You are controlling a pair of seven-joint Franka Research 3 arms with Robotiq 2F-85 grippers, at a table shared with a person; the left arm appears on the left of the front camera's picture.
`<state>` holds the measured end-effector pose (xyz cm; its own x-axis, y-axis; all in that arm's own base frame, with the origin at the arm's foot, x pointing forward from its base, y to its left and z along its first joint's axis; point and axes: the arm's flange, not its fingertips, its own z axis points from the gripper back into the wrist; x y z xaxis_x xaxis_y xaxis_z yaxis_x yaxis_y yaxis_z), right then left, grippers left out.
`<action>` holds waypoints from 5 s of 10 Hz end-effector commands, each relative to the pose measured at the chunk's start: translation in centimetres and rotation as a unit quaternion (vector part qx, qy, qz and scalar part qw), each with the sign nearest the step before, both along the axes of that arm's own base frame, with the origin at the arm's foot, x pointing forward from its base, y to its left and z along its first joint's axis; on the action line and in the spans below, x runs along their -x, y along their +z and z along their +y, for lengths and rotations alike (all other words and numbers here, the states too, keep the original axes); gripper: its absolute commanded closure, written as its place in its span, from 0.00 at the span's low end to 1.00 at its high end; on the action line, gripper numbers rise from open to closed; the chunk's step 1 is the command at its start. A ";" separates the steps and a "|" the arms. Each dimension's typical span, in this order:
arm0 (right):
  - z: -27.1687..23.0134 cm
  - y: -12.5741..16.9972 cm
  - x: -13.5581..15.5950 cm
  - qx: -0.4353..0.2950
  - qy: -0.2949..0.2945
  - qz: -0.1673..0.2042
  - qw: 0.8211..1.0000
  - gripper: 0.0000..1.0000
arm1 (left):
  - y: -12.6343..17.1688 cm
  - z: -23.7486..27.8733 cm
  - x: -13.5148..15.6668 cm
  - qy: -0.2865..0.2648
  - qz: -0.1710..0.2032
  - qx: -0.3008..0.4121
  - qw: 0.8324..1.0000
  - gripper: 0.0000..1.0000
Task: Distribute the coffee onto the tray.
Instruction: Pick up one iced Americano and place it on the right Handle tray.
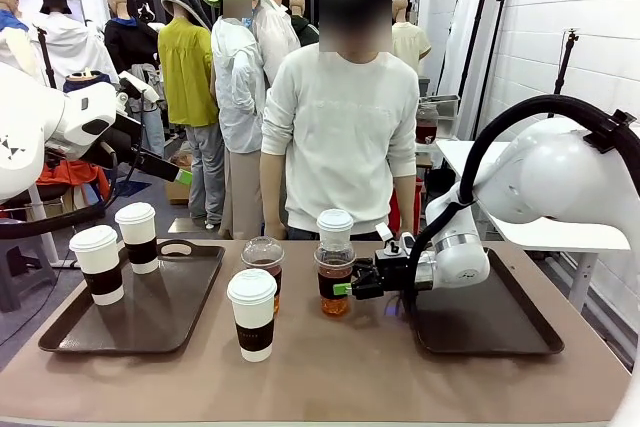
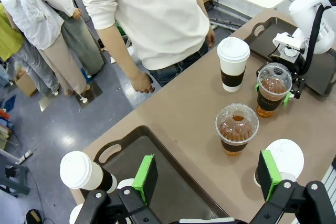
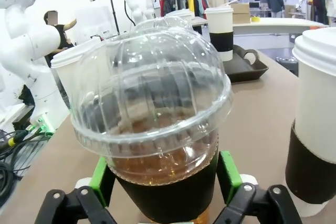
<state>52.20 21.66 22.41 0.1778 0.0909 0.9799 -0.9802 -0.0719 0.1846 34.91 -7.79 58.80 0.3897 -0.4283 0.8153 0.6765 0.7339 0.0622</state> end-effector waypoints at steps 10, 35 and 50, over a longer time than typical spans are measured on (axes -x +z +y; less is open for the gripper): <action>-4.2 5.5 2.4 -0.008 0.025 0.031 0.999 0.32 | 0.0 0.0 0.1 -0.004 0.003 0.003 1.000 0.00; -24.5 6.1 -6.8 0.013 -0.077 -0.032 0.996 0.32 | 0.0 0.0 0.1 -0.004 0.003 0.003 1.000 0.00; -25.0 1.2 -12.1 0.008 -0.070 -0.010 0.997 0.32 | 0.0 0.0 0.1 -0.004 0.003 0.003 1.000 0.00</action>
<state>63.42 -3.35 23.40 0.1517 0.0802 0.9852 -0.9861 0.0802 0.1453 34.89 -7.78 58.83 0.3894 -0.4279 0.8157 0.6765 0.7339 0.0621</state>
